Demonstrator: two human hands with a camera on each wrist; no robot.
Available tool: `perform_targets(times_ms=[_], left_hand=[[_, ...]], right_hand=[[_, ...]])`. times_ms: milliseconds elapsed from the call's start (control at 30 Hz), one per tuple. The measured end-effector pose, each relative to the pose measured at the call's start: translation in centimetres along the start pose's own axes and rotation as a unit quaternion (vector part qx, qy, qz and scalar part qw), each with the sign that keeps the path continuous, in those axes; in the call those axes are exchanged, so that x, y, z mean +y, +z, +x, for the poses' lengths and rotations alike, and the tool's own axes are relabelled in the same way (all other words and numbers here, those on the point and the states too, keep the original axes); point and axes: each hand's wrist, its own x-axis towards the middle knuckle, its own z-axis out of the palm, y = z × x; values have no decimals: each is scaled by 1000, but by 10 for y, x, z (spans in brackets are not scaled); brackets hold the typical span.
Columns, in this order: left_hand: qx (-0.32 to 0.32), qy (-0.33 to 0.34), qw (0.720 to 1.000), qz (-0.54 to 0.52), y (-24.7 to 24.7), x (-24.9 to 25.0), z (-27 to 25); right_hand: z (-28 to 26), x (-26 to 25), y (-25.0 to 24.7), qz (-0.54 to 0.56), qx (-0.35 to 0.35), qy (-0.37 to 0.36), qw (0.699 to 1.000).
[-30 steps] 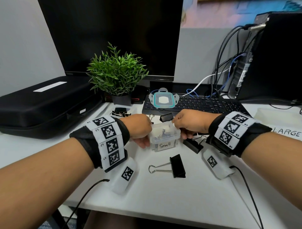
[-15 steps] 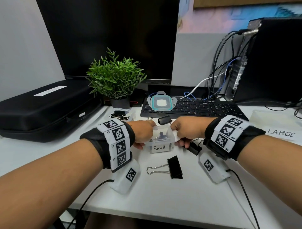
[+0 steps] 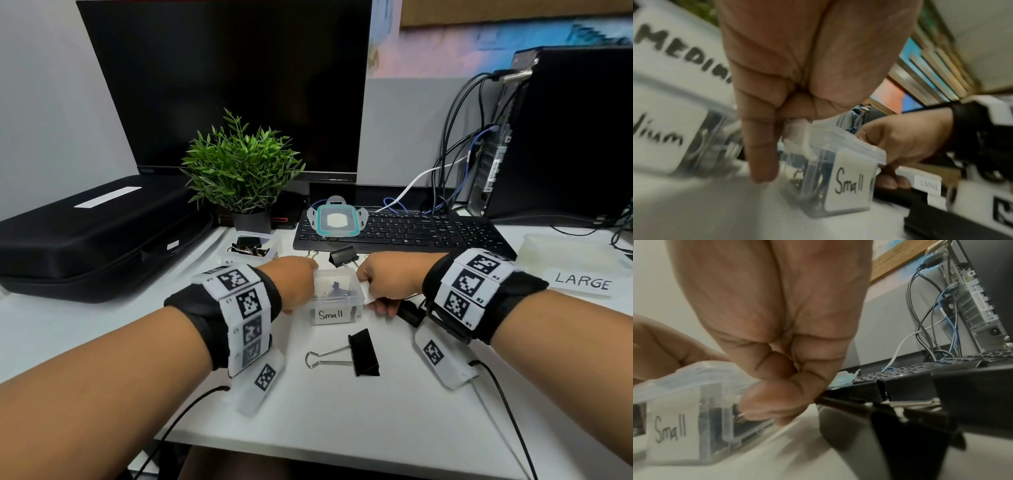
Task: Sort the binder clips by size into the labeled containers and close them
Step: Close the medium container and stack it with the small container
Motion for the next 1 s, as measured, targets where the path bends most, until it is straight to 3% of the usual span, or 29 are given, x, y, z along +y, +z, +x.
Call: perform_targets(times_ms=[100, 267, 400, 533, 800, 1000], left_hand=[[49, 20, 983, 177, -3, 7, -7], [67, 75, 978, 180, -18, 11, -10], [2, 120, 972, 202, -20, 11, -4], [-33, 113, 974, 196, -18, 9, 6], [0, 134, 980, 146, -22, 2, 14], [12, 119, 987, 110, -32, -7, 21]], right_hand=[[0, -1, -6, -57, 36, 16, 998], [1, 15, -30, -210, 155, 49, 964], [9, 28, -33, -222, 139, 63, 963], [22, 25, -30, -245, 116, 39, 962], [41, 30, -28, -283, 73, 35, 956], [47, 36, -31, -260, 117, 39, 958]])
